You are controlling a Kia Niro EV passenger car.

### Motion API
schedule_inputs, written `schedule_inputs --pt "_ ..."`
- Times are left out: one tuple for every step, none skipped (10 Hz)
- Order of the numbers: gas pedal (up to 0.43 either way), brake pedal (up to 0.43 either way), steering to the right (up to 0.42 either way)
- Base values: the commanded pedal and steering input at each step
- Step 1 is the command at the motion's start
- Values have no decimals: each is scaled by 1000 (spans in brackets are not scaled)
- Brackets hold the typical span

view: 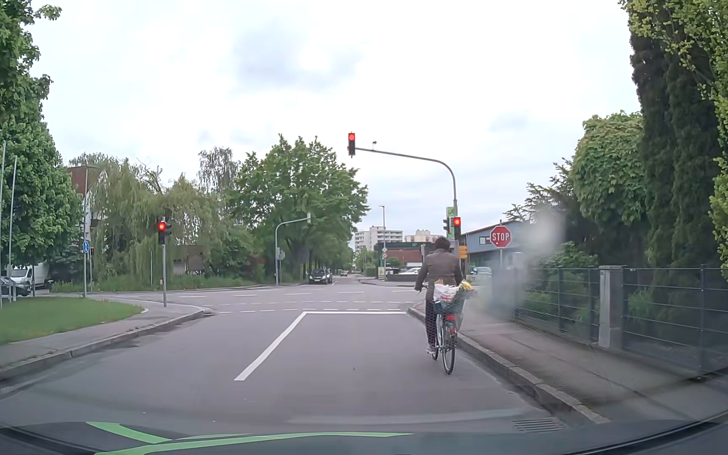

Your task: Follow the waypoints while adhering to traffic rules and regulations

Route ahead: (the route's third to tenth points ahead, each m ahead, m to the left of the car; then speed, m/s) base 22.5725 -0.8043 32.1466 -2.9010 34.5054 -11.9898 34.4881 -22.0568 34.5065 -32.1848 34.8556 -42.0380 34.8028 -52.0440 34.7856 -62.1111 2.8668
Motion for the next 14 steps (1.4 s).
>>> schedule_inputs --pt "0 79 -6" --pt "0 79 -6" --pt "0 79 -5" --pt "0 79 -5" --pt "0 79 -4" --pt "0 79 -5" --pt "0 79 -4" --pt "0 79 -4" --pt "0 79 -4" --pt "0 79 -4" --pt "0 79 -5" --pt "0 79 -5" --pt "0 73 -5" --pt "0 61 -6"
